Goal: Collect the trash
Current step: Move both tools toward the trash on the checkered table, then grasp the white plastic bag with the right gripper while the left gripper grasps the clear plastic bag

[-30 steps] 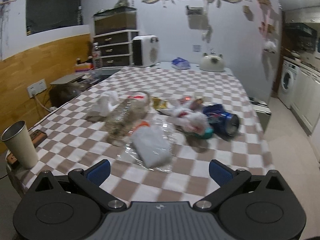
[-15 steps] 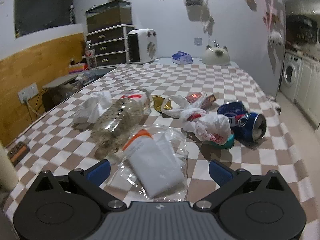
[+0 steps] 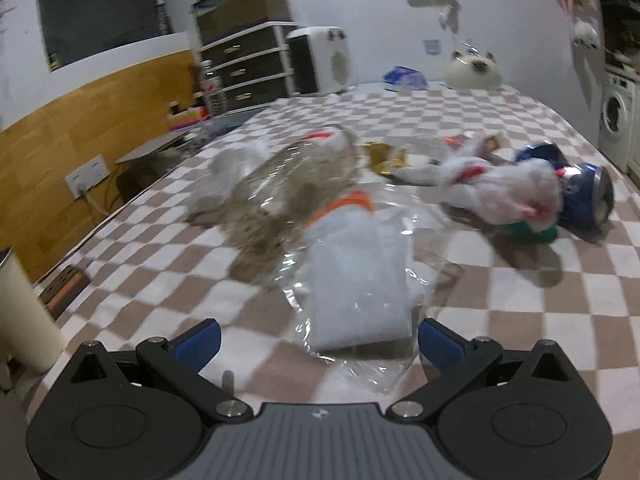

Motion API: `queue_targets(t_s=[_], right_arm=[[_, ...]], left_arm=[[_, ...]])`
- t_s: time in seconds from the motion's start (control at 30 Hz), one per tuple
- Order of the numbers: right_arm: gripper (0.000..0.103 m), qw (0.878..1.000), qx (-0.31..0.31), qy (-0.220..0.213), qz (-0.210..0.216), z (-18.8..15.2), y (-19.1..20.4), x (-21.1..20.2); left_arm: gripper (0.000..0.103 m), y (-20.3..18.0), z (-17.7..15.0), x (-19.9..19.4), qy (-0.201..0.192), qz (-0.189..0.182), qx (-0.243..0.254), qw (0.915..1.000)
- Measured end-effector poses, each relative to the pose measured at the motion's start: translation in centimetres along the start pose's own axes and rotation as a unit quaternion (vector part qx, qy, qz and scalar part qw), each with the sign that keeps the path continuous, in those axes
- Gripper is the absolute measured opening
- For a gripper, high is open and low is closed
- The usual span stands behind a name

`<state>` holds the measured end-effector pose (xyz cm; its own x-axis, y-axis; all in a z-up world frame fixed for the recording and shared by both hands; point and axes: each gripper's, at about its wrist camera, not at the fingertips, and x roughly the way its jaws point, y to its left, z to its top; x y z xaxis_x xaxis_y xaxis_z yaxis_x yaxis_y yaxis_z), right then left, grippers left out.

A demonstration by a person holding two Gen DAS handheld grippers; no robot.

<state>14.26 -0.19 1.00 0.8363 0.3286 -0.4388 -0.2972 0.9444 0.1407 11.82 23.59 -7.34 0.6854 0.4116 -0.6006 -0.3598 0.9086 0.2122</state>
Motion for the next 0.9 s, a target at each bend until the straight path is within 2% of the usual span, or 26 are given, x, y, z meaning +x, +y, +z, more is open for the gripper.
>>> queue_targets(t_s=[0.07,0.23,0.3,0.37,0.47,0.7,0.73,0.77,0.8,0.83,0.9], right_arm=[[0.103,1.0,0.0,0.0,0.018,0.0,0.5,1.0],[0.103,0.998,-0.004,0.021,0.054,-0.3,2.1,4.2],[0.099,0.997,0.0,0.029,0.066,-0.3,2.9,5.9],[0.088,0.997,-0.002,0.04,0.073,-0.3,3.6,7.3],[0.08,0.994,-0.007,0.06,0.086,-0.3,4.8,9.9],[0.071,0.993,-0.012,0.074,0.094,-0.8,6.5,14.3],[0.064,0.992,-0.014,0.079,0.094,-1.0,6.6,14.7],[0.047,0.992,-0.014,0.088,0.095,-1.2,6.6,15.1],[0.038,0.991,-0.011,0.09,0.097,-1.4,6.5,15.2],[0.031,0.991,-0.007,0.09,0.1,-1.6,6.4,15.0],[0.027,0.99,-0.011,0.085,0.113,-2.0,6.1,14.1]], left_arm=[[0.103,1.7,-0.2,-0.1,0.0,0.013,-0.014,0.9998],[0.103,6.0,-0.2,0.4,0.018,0.073,-0.047,0.996],[0.103,7.3,-0.2,-0.1,0.021,0.077,-0.058,0.9951],[0.103,8.0,-0.2,-1.0,0.02,0.065,-0.063,0.9957],[0.103,8.5,0.2,-2.5,0.011,0.028,-0.078,0.9965],[0.103,6.1,2.4,-3.6,-0.028,-0.053,-0.109,0.9922],[0.103,5.6,2.8,-3.3,-0.034,-0.063,-0.11,0.9913],[0.103,5.0,3.1,-3.2,-0.04,-0.073,-0.11,0.9904],[0.103,4.5,3.5,-2.9,-0.042,-0.083,-0.109,0.9897],[0.103,4.0,4.0,-2.4,-0.039,-0.086,-0.106,0.9899],[0.103,2.8,4.8,-1.6,-0.034,-0.076,-0.094,0.9921]])
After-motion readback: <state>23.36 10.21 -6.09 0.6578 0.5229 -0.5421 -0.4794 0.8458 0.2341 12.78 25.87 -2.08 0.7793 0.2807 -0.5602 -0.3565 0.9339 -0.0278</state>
